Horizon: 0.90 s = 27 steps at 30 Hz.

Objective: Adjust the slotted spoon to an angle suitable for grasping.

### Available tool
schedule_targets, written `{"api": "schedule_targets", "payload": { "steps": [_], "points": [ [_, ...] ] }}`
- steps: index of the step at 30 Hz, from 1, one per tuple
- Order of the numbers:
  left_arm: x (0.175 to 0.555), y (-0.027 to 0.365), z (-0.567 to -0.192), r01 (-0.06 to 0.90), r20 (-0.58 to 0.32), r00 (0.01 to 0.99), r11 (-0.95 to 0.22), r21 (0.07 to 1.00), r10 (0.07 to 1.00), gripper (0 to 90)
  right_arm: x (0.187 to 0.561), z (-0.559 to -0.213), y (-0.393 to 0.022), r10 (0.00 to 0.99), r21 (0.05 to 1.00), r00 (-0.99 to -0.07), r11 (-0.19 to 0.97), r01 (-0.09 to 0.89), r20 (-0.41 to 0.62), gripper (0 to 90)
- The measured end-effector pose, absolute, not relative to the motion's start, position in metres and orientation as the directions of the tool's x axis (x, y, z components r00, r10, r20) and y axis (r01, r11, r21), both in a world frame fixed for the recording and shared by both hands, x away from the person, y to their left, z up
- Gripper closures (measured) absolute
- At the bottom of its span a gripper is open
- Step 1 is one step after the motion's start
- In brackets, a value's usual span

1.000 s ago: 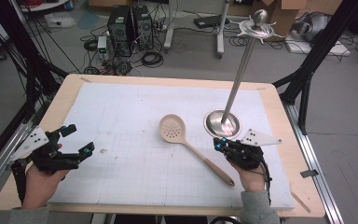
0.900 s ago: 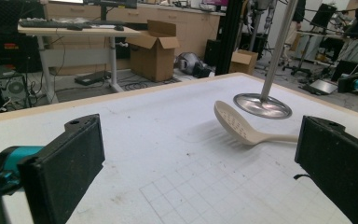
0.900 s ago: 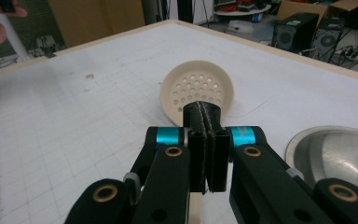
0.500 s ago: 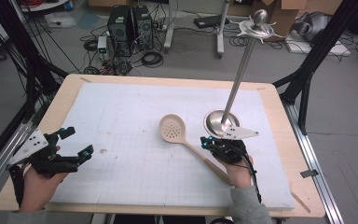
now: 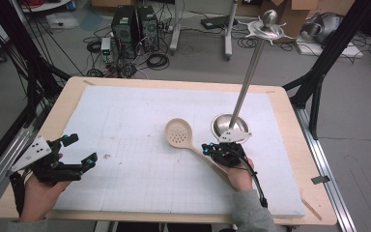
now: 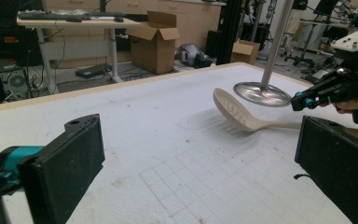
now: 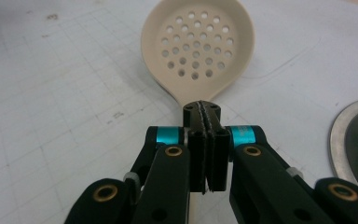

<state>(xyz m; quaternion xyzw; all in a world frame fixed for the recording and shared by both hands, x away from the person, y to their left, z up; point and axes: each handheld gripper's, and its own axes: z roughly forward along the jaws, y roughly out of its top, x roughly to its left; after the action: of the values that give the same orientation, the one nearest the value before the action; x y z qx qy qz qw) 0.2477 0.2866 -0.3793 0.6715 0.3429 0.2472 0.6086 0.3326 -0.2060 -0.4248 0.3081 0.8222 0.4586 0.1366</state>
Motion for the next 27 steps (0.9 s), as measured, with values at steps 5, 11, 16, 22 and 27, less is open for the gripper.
{"api": "schedule_targets", "payload": {
  "steps": [5,11,16,22,27],
  "points": [
    [0.247,0.287,-0.380,0.162,-0.084,0.643,-0.028,0.986,0.761,1.8,0.337,-0.431,-0.205,0.636,0.821,-0.769,0.406,0.400,0.060,89.5],
    [0.247,0.287,-0.381,0.166,-0.084,0.644,-0.032,0.986,0.760,1.8,0.341,-0.437,-0.202,0.650,0.804,-0.758,0.423,0.419,0.053,89.5],
    [0.247,0.287,-0.382,0.173,-0.090,0.641,-0.030,0.984,0.762,1.8,0.344,-0.440,-0.198,0.644,0.806,-0.764,0.431,0.404,0.038,89.4],
    [0.247,0.287,-0.383,0.177,-0.091,0.640,-0.031,0.984,0.763,1.8,0.350,-0.443,-0.193,0.644,0.811,-0.765,0.428,0.398,0.035,89.5],
    [0.247,0.288,-0.385,0.183,-0.096,0.640,-0.030,0.983,0.763,1.8,0.358,-0.447,-0.182,0.657,0.803,-0.753,0.433,0.410,0.030,89.5]
  ]
}}
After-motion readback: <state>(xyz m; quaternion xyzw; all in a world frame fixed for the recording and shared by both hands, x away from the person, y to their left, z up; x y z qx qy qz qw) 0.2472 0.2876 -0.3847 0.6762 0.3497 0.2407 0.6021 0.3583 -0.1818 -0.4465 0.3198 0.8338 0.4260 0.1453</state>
